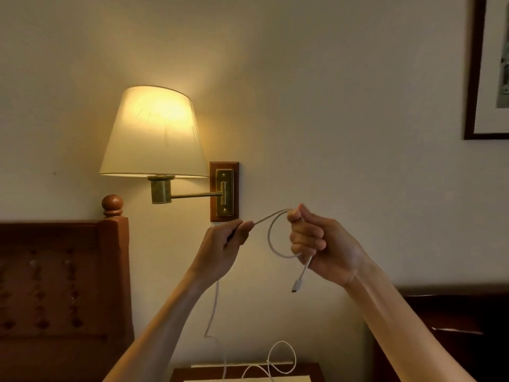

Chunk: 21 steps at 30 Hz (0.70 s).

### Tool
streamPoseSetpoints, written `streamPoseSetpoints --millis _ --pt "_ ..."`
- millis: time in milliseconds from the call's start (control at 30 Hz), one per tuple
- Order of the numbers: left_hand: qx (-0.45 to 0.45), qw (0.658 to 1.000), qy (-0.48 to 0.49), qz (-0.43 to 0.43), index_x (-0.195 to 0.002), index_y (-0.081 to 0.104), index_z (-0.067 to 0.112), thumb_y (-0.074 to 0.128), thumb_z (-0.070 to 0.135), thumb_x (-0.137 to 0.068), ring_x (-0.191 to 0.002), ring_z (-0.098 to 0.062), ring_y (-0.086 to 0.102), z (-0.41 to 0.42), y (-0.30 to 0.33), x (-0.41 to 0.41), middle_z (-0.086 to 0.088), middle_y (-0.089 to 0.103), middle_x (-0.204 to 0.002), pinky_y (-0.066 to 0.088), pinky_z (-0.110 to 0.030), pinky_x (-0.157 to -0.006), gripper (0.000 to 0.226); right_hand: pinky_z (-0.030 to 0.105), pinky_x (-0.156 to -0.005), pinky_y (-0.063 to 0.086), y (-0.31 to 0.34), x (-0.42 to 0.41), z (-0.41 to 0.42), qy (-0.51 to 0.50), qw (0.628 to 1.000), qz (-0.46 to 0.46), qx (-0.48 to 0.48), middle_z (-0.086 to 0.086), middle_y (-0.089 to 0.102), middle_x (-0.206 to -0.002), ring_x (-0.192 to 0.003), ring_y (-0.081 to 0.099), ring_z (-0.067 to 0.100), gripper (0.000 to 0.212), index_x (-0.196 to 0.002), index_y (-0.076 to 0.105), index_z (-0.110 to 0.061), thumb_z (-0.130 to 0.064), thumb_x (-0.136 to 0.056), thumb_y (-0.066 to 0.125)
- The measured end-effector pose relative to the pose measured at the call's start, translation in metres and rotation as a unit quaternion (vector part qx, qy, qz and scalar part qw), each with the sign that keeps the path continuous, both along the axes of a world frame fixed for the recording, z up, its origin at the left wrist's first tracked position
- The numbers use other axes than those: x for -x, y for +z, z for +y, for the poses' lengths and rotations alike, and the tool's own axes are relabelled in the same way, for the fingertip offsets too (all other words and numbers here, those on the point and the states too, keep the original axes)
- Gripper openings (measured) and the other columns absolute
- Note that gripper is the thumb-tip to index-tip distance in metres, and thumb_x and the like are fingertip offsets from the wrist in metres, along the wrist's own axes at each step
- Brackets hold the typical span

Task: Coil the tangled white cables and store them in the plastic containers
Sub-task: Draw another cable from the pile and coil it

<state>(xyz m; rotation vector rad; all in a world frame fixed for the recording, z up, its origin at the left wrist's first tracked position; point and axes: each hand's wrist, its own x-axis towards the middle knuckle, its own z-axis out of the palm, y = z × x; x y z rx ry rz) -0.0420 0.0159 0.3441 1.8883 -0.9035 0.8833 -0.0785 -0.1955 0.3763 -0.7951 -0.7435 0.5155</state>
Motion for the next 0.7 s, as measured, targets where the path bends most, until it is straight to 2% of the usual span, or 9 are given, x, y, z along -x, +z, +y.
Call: streamPoseSetpoints --millis 100,233,267,333,400,500,567,633,700 --pt "0.017 0.998 0.004 0.060 -0.066 0.047 0.024 0.045 0.028 -0.099 -0.055 -0.003 0.036 0.022 -0.036 -0.009 0.015 0.041 -0.057 0.029 -0.020 -0.055 0.034 0.016 -0.040 0.038 0.002 0.000 -0.009 -0.050 0.998 0.028 0.002 -0.009 0.042 -0.046 -0.037 0.041 0.004 0.032 -0.076 0.055 -0.013 -0.030 -0.100 0.040" --pt "0.001 0.989 0.115 0.095 -0.068 0.053 0.024 0.043 0.041 -0.095 -0.053 -0.005 0.043 0.047 -0.090 -0.017 0.013 0.048 -0.056 0.039 -0.036 -0.054 0.033 0.016 -0.037 0.031 -0.001 -0.004 -0.013 -0.099 0.994 0.055 0.002 -0.009 0.038 -0.045 -0.035 0.036 0.004 0.032 -0.073 0.054 -0.015 -0.031 -0.098 0.044" --pt "-0.043 0.981 0.152 0.110 -0.070 0.054 0.024 0.041 0.046 -0.095 -0.051 -0.006 0.047 0.045 -0.097 -0.013 0.012 0.051 -0.055 0.043 -0.038 -0.055 0.035 0.017 -0.039 0.030 -0.003 -0.006 -0.011 -0.125 0.991 0.053 0.013 -0.009 0.036 -0.047 -0.037 0.033 0.005 0.031 -0.074 0.053 -0.015 -0.030 -0.099 0.043" --pt "-0.213 0.944 0.196 0.156 -0.067 0.050 0.023 0.039 0.049 -0.097 -0.054 -0.009 0.053 0.029 -0.096 0.009 0.010 0.057 -0.059 0.045 -0.036 -0.057 0.042 0.020 -0.043 0.032 -0.011 -0.011 -0.001 -0.187 0.981 0.029 0.054 -0.006 0.037 -0.051 -0.042 0.032 0.007 0.030 -0.079 0.053 -0.014 -0.029 -0.102 0.041" --pt "-0.353 0.905 0.167 0.168 -0.067 0.048 0.021 0.040 0.048 -0.099 -0.062 -0.017 0.057 0.005 -0.078 0.038 0.002 0.062 -0.069 0.041 -0.029 -0.059 0.043 0.021 -0.048 0.041 -0.021 -0.014 0.012 -0.238 0.965 -0.010 0.108 -0.001 0.050 -0.059 -0.047 0.043 0.009 0.030 -0.084 0.055 -0.010 -0.027 -0.104 0.039" --pt "-0.382 0.913 0.083 0.116 -0.064 0.049 0.024 0.042 0.045 -0.100 -0.051 -0.005 0.050 -0.015 -0.043 0.073 0.011 0.052 -0.058 0.035 -0.013 -0.055 0.042 0.027 -0.061 0.055 -0.036 -0.010 0.026 -0.299 0.928 -0.087 0.207 0.014 0.070 -0.078 -0.064 0.065 0.019 0.031 -0.090 0.063 -0.003 -0.024 -0.102 0.045" --pt "-0.333 0.940 0.061 0.044 -0.074 0.057 0.031 0.043 0.042 -0.100 -0.047 -0.002 0.047 -0.013 -0.026 0.082 0.019 0.048 -0.057 0.036 -0.011 -0.054 0.031 0.022 -0.058 0.052 -0.045 -0.001 0.031 -0.320 0.896 -0.147 0.272 0.011 0.071 -0.076 -0.063 0.065 0.016 0.034 -0.089 0.066 -0.002 -0.026 -0.102 0.045" --pt "-0.283 0.956 0.067 -0.045 -0.087 0.067 0.026 0.044 0.040 -0.100 -0.045 0.003 0.047 -0.010 -0.016 0.079 0.022 0.052 -0.063 0.036 -0.007 -0.052 0.030 0.013 -0.049 0.044 -0.053 0.009 0.033 -0.328 0.868 -0.197 0.318 0.003 0.067 -0.063 -0.053 0.060 0.008 0.038 -0.084 0.067 -0.004 -0.026 -0.103 0.042" --pt "-0.250 0.960 0.075 -0.096 -0.091 0.069 0.024 0.041 0.041 -0.099 -0.046 0.010 0.045 -0.005 -0.015 0.068 0.022 0.053 -0.064 0.035 -0.004 -0.053 0.033 0.015 -0.048 0.043 -0.059 0.014 0.033 -0.313 0.869 -0.209 0.321 0.004 0.064 -0.060 -0.049 0.057 0.010 0.039 -0.084 0.066 -0.006 -0.024 -0.104 0.038"
